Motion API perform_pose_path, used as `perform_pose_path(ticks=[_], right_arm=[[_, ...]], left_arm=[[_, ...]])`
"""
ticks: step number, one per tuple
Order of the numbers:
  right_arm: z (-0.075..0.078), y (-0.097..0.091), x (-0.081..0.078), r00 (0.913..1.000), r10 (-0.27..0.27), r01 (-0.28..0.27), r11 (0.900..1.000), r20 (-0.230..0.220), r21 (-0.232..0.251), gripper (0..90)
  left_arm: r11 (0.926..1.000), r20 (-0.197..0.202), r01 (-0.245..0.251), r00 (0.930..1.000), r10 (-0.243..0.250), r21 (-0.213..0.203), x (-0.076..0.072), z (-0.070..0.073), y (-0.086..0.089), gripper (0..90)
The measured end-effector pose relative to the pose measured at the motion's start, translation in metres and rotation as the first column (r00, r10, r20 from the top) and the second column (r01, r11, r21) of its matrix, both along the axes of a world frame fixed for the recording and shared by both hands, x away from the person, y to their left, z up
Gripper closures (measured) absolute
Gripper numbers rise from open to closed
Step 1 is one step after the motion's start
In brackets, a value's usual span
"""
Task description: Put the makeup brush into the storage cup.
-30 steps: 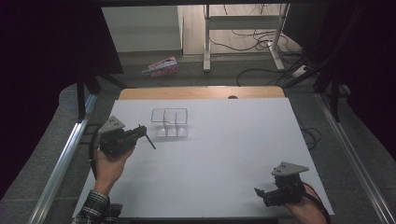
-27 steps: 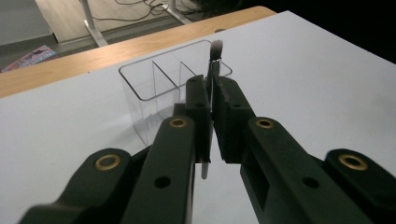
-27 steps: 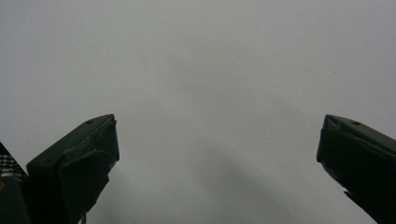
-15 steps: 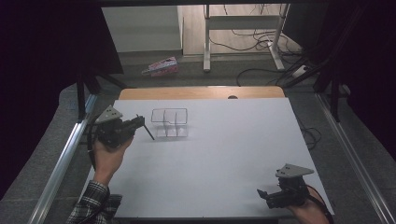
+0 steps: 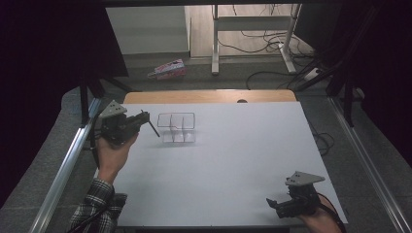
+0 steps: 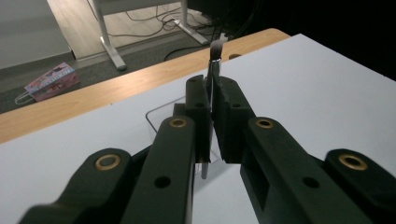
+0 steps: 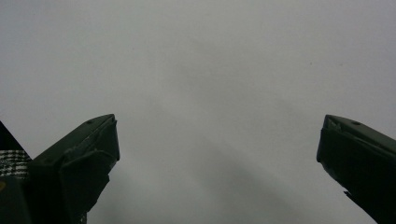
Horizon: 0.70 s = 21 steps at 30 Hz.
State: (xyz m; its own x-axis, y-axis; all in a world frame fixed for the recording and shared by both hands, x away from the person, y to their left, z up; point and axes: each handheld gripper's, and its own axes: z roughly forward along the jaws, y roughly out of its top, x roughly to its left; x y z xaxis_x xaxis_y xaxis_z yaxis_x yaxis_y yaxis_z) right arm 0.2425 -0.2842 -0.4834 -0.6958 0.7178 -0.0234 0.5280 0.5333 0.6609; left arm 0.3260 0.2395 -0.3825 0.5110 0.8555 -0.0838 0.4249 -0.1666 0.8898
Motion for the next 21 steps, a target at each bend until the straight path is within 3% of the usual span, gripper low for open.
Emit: perform_pose_path(ticks=[13, 21], right_arm=[[-0.001, 0.0, 0.0, 1.0, 0.007, -0.007, 1.0, -0.005, -0.003, 0.0], [-0.002, 0.001, 0.0, 0.9999, 0.013, -0.013, 0.9999, -0.011, -0.007, 0.0]], left_arm=[[0.9997, 0.036, -0.015, 0.9993, 0.015, 0.021, 0.014, 0.013, -0.007, 85.1], [0.9988, 0.043, -0.036, 0.9985, 0.035, 0.032, 0.025, 0.013, -0.01, 85.1]])
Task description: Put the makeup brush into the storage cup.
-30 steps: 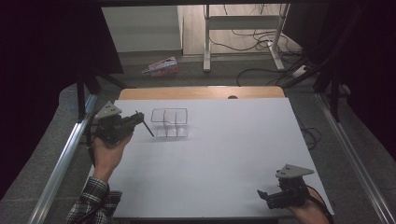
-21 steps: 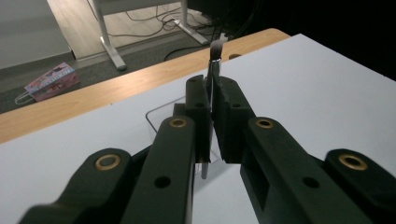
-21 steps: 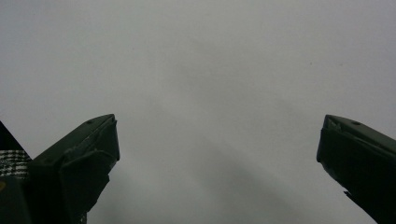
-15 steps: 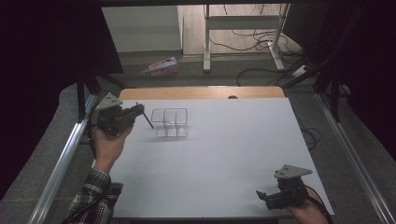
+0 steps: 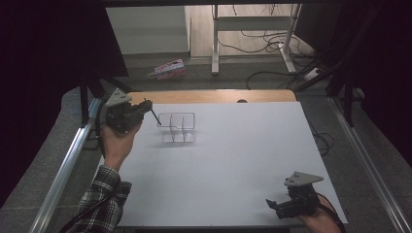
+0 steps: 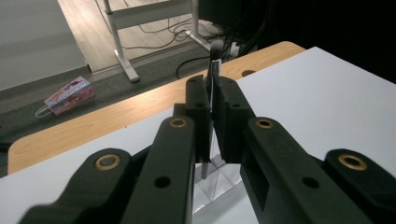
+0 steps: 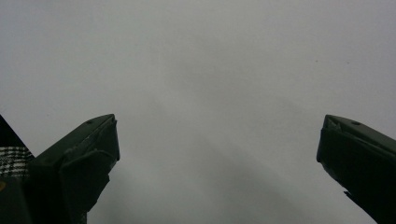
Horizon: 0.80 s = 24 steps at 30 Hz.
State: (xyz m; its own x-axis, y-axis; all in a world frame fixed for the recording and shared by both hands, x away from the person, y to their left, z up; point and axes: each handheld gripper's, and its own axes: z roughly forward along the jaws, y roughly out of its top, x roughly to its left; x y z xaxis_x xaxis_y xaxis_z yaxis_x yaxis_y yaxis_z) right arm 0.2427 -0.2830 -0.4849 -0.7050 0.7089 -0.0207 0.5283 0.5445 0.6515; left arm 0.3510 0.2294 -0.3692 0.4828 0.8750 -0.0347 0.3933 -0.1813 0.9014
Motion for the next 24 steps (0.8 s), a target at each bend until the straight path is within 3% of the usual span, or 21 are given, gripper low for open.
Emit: perform_pose_path(ticks=[14, 24], right_arm=[[0.0, 0.002, 0.0, 0.9998, 0.018, -0.018, 0.9998, -0.005, -0.008, 0.0], [-0.001, 0.003, -0.001, 0.9997, 0.023, -0.023, 0.9997, -0.008, -0.008, 0.0]], left_arm=[[0.9996, -0.009, -0.027, 0.9996, 0.026, -0.008, 0.021, -0.008, -0.003, 85.1], [0.9991, -0.02, -0.039, 0.999, 0.039, 0.019, 0.033, -0.01, -0.011, 85.1]])
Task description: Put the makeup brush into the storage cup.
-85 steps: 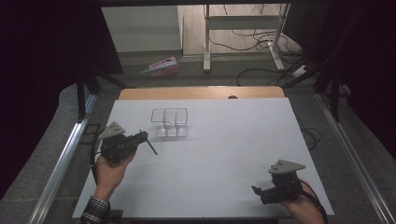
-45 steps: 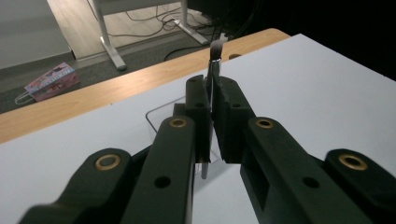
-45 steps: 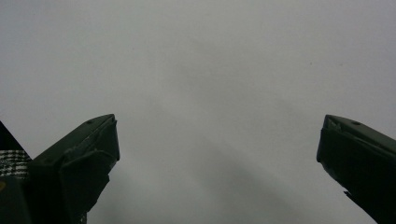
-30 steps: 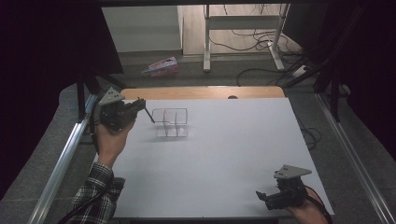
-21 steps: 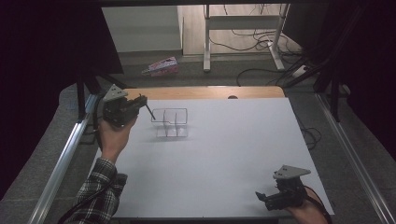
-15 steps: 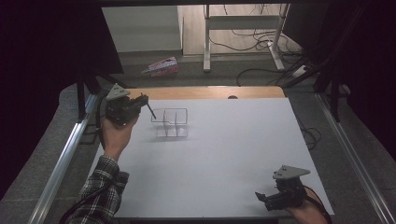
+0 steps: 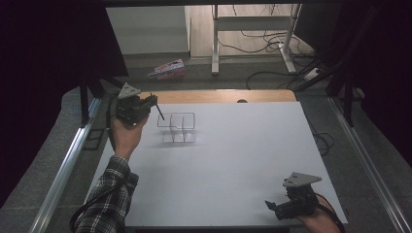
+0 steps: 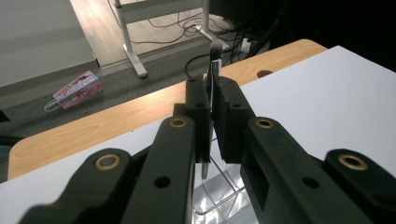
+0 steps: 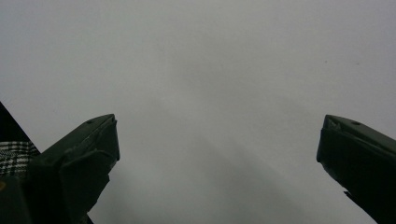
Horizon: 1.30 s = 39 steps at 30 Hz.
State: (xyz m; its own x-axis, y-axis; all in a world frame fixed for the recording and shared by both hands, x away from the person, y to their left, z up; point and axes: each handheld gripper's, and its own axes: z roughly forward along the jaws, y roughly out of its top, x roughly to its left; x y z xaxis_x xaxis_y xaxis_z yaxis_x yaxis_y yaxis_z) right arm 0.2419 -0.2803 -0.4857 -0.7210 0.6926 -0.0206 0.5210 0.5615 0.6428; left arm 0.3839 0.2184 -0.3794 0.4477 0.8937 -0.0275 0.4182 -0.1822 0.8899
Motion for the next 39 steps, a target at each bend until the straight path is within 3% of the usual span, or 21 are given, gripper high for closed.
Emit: perform_pose_path(ticks=[9, 39], right_arm=[[-0.001, 0.001, 0.0, 0.9999, 0.011, -0.011, 0.9999, -0.002, -0.01, 0.0], [-0.002, 0.002, 0.0, 0.9998, 0.021, -0.021, 0.9995, -0.005, -0.022, 0.0]], left_arm=[[0.9999, -0.02, -0.002, 0.9998, 0.002, 0.015, 0.005, -0.011, -0.006, 85.0], [1.0, -0.087, -0.003, 0.9962, 0.003, 0.001, 0.009, -0.057, -0.012, 84.8]])
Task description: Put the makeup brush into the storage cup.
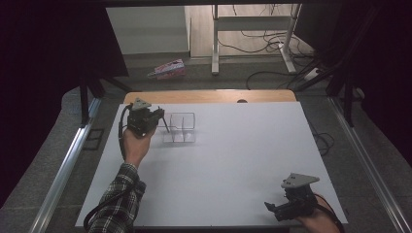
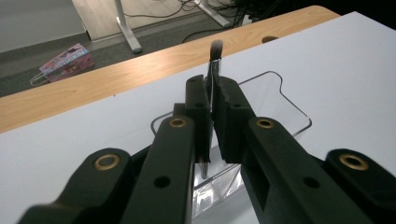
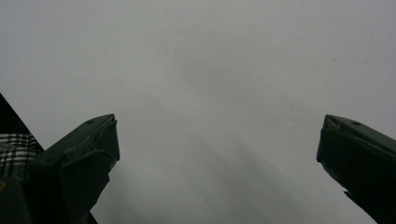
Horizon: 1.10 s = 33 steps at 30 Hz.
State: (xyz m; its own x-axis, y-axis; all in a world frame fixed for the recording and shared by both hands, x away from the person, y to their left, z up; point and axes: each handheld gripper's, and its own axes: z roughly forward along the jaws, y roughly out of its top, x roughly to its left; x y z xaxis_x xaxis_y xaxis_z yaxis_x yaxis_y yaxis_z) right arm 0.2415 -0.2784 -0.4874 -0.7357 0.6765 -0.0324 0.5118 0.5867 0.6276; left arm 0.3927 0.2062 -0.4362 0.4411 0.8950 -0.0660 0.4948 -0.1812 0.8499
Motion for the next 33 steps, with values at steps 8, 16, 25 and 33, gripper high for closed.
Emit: perform_pose_path(ticks=[8, 16, 25, 33], right_arm=[[-0.001, 0.001, 0.0, 1.0, 0.003, -0.003, 1.0, -0.005, -0.005, 0.0], [-0.001, 0.001, 0.0, 0.9999, 0.005, -0.005, 0.9999, -0.009, -0.01, 0.0], [-0.001, 0.001, 0.0, 1.0, 0.005, -0.005, 0.9999, -0.007, -0.01, 0.0], [-0.001, 0.001, 0.0, 1.0, 0.006, -0.006, 0.9999, -0.007, -0.011, 0.0]], left_arm=[[1.0, -0.016, 0.003, 0.9999, -0.003, -0.003, 0.001, -0.01, -0.002, 84.7], [0.9999, -0.011, -0.014, 0.9998, 0.014, 0.001, 0.003, -0.013, -0.004, 60.1], [0.9996, -0.034, -0.026, 0.9991, 0.025, -0.009, 0.006, -0.008, 0.001, 0.0], [0.9994, -0.043, -0.001, 0.9991, -0.001, -0.034, 0.004, -0.006, 0.004, 0.0]])
